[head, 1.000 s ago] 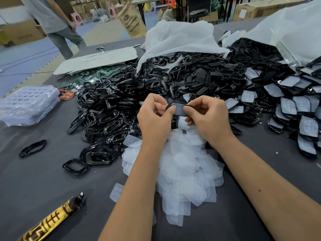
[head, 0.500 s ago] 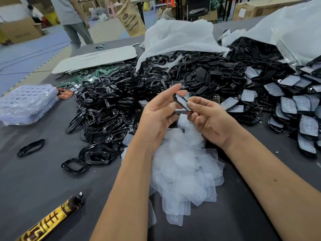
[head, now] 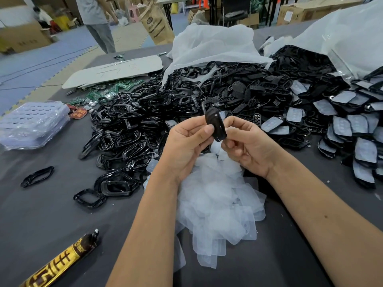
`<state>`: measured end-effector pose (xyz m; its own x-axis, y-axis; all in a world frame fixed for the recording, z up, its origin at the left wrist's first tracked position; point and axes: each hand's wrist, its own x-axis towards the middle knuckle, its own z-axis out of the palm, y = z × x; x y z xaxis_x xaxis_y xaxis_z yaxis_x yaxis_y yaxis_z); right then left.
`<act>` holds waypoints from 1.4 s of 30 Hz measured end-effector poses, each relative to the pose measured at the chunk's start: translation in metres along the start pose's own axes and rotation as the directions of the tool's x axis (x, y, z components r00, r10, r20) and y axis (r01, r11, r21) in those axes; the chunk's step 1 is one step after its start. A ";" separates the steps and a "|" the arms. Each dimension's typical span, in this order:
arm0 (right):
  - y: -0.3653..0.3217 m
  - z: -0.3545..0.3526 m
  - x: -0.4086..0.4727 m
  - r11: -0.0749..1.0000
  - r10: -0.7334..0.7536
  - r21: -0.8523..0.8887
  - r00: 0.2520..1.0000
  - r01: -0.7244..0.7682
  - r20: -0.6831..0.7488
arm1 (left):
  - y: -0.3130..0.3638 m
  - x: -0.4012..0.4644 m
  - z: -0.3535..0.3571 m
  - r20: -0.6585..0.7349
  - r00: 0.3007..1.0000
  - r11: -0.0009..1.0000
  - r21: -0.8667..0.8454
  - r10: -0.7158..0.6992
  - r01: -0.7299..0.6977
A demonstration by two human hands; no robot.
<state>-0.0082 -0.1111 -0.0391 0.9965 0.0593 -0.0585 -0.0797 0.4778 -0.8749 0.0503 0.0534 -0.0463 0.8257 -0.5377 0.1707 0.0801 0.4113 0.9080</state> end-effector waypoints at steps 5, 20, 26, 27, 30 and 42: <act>0.003 0.007 0.001 0.989 -0.148 -0.040 0.986 0.145 -0.078 | 0.001 0.001 0.001 -0.140 0.989 0.999 -0.017 -0.037 0.035; 0.011 0.003 0.007 0.976 -0.198 -0.110 0.975 0.187 -0.102 | -0.001 0.004 0.002 -0.309 0.947 0.991 0.070 -0.083 0.110; 0.013 -0.003 0.007 0.975 -0.206 -0.099 0.978 0.201 -0.036 | 0.002 0.003 0.008 -0.323 0.945 0.991 0.093 -0.060 0.095; 0.013 -0.003 0.007 0.974 -0.211 -0.091 0.977 0.208 -0.031 | 0.002 0.003 0.009 -0.314 0.947 0.992 0.081 -0.067 0.098; 0.013 -0.005 0.007 0.971 -0.222 -0.090 0.975 0.221 -0.012 | 0.004 0.003 0.010 -0.288 0.954 0.993 0.054 -0.082 0.102; -0.030 -0.029 -0.024 0.726 -0.372 -0.619 0.928 0.299 0.013 | 0.025 0.007 0.021 0.015 0.998 0.881 0.469 -0.068 0.053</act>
<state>-0.0293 -0.1522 -0.0255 0.9543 -0.1118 0.2773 0.2553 -0.1779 -0.9504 0.0468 0.0443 -0.0145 0.8098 -0.5755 0.1143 -0.1477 -0.0113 0.9890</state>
